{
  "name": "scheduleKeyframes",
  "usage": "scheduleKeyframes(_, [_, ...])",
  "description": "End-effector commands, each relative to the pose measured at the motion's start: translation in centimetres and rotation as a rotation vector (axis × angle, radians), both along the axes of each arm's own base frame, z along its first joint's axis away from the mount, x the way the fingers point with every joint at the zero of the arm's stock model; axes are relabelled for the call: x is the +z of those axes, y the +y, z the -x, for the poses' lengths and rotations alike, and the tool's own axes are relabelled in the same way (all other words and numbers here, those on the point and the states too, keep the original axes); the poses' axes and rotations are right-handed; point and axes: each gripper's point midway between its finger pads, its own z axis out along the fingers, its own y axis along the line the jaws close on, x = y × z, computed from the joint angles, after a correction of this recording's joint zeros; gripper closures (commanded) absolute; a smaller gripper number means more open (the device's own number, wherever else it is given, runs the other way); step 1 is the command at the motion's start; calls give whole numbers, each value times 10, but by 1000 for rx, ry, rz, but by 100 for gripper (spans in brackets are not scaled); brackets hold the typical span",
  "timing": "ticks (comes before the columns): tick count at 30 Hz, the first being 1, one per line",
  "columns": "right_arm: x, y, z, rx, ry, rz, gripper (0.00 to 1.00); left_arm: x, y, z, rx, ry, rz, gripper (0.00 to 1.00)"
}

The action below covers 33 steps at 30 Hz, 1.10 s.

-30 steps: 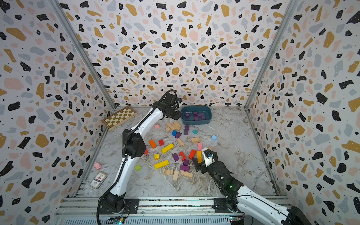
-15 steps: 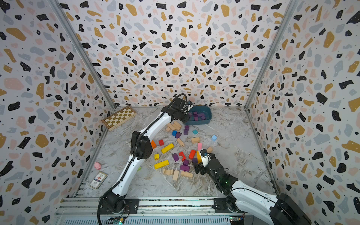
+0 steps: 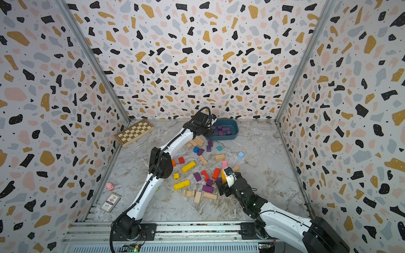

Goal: Pick purple bricks into the storage bin
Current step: Place the building block in the storage box, then move the storage box to the center of the board.

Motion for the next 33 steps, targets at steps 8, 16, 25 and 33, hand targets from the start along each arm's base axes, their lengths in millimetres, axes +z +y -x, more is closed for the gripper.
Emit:
scheduleKeyframes(8, [20, 5, -6, 0, -36, -41, 0, 1, 17, -8, 17, -39, -60, 77])
scheduleKeyframes(16, [22, 4, -6, -1, -44, -48, 0, -10, 32, -5, 34, -2, -91, 65])
scheduleKeyframes(25, [23, 3, -5, -2, -48, -53, 0, -2, 62, -11, 67, -7, -137, 64])
scheduleKeyframes(33, [24, 2, -5, -3, -52, -59, 0, -4, 103, -19, 117, 13, -173, 61])
